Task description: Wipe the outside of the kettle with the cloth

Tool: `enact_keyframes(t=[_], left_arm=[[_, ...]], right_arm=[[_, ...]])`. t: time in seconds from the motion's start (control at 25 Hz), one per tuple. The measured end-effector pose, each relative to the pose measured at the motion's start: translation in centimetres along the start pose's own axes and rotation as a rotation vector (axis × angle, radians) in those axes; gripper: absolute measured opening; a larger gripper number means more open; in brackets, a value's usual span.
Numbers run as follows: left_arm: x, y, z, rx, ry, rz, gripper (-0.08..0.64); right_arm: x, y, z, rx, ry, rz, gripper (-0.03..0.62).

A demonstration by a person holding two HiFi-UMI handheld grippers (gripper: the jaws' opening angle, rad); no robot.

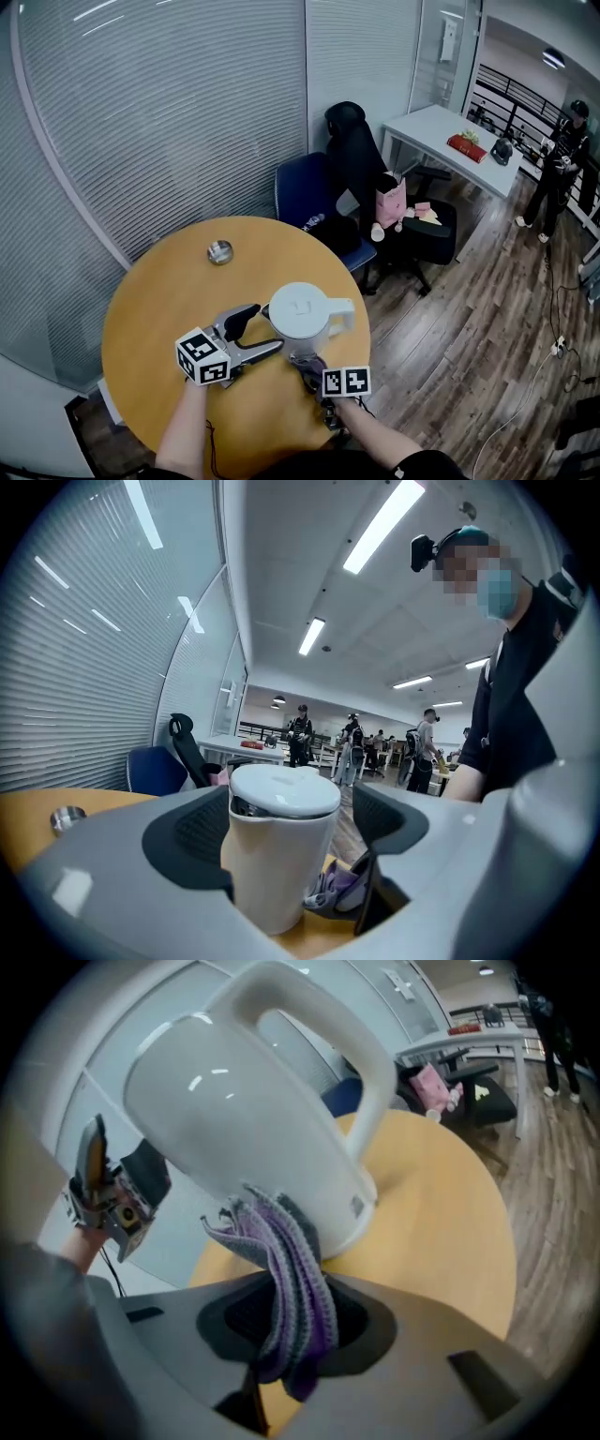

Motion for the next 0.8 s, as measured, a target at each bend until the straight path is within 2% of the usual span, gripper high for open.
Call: enact_keyframes(t=[0.12, 0.2, 0.32, 0.44, 0.64, 0.8], left_arm=[[-0.5, 0.0, 0.1, -0.004, -0.007, 0.005, 0.399], [-0.9, 0.0, 0.2, 0.001, -0.010, 0.004, 0.399], [-1.2, 0.2, 0.2, 0.011, -0.019, -0.014, 0.397], [-0.8, 0.0, 0.3, 0.006, -0.044, -0.029, 0.397], [0.1, 0.0, 0.2, -0.025, -0.077, -0.018, 0.397], [0.6, 0.1, 0.1, -0.041, -0.080, -0.002, 0.399]], right_arm=[[-2.0, 1.3, -0.9, 0.050, 0.053, -0.046, 0.109], [-2.3, 1.5, -0.6, 0.055, 0.060, -0.032, 0.109], [-1.7, 0.3, 2.0, 0.003, 0.032, 0.018, 0.109], [-0.3, -2.2, 5.6, -0.102, -0.024, 0.054, 0.109], [3.9, -7.0, 10.1, -0.273, -0.189, 0.078, 0.109], [5.8, -8.6, 9.7, -0.294, -0.267, 0.117, 0.109]])
Point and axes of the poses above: the fingertips, and each gripper's own axes: z backward along the fingers, x to its left, y out of its underside, the point moved 6 cm from there along z, backward along the fingers, and after that the axes turned 12 degrees about -x, right-handed, at the moved point
